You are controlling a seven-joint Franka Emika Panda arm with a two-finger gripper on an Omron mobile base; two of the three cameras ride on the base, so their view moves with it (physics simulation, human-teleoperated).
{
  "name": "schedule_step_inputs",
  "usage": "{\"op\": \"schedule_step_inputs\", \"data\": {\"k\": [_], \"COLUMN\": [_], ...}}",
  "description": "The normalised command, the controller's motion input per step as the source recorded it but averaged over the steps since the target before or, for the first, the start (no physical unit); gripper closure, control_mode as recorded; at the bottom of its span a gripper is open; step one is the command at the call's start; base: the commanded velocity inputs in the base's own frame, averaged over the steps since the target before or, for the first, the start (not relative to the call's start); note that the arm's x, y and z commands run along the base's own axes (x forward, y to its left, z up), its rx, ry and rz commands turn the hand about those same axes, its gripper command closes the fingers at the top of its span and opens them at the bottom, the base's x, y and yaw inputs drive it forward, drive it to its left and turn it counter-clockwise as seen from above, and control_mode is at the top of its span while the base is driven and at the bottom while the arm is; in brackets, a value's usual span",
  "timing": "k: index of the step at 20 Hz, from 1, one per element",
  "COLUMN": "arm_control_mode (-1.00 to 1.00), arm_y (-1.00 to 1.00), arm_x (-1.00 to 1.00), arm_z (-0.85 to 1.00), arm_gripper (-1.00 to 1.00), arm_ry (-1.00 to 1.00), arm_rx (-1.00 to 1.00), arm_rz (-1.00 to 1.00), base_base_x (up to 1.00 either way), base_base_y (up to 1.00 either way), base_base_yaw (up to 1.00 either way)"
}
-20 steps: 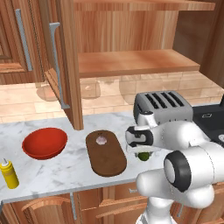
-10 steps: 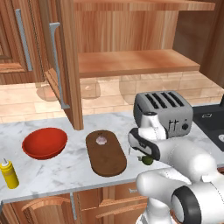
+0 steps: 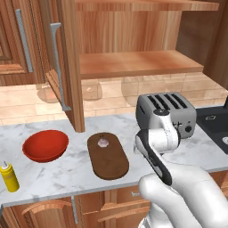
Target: Open the cabinet. Place the bowl and condiment on the counter. Then place the lime and garlic on the cutting board.
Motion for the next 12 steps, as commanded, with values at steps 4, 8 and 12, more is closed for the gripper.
{"op": "schedule_step_inputs", "data": {"k": [4, 8, 12], "arm_control_mode": [-1.00, -1.00, -1.00], "arm_y": [0.04, 0.16, 0.28], "arm_x": [-0.03, 0.00, 0.00], "arm_z": [0.45, 0.17, 0.08], "arm_gripper": [1.00, 1.00, 1.00], "arm_ry": [-0.16, -0.11, -0.07], "arm_rx": [0.00, 0.00, 0.00], "arm_rz": [0.00, 0.00, 0.00], "base_base_x": [0.00, 0.00, 0.00], "base_base_y": [0.00, 0.00, 0.00], "base_base_yaw": [0.00, 0.00, 0.00]}}
